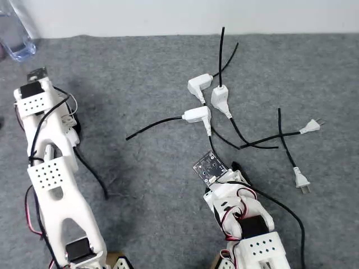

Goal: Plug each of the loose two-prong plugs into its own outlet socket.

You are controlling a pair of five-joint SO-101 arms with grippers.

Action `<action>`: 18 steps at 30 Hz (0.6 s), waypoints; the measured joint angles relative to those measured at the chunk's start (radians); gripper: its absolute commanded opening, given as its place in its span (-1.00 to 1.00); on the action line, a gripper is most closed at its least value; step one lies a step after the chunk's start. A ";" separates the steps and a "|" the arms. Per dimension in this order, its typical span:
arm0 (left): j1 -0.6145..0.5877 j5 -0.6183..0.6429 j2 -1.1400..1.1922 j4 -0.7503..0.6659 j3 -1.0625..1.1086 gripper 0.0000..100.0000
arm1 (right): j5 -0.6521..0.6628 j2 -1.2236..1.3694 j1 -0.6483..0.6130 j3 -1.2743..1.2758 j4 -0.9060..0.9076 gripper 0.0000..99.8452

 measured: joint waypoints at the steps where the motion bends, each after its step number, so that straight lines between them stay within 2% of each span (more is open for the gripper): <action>1: 0.000 -0.006 0.000 0.000 -0.005 -0.97 | 0.000 0.000 0.000 0.000 0.000 -0.48; 7: 0.002 -0.023 -0.008 0.011 -0.025 -0.97 | 0.000 0.000 0.000 0.000 0.000 -0.49; 11: 0.003 -0.069 -0.114 0.011 -0.025 -0.97 | 0.000 0.000 0.000 0.000 0.000 -0.49; 15: 0.012 -0.252 -0.313 0.011 -0.005 -0.97 | 0.000 0.000 0.000 0.000 0.000 -0.49; 18: 0.023 -0.408 -0.491 0.012 0.100 -0.97 | 0.000 0.000 0.000 0.000 0.000 -0.49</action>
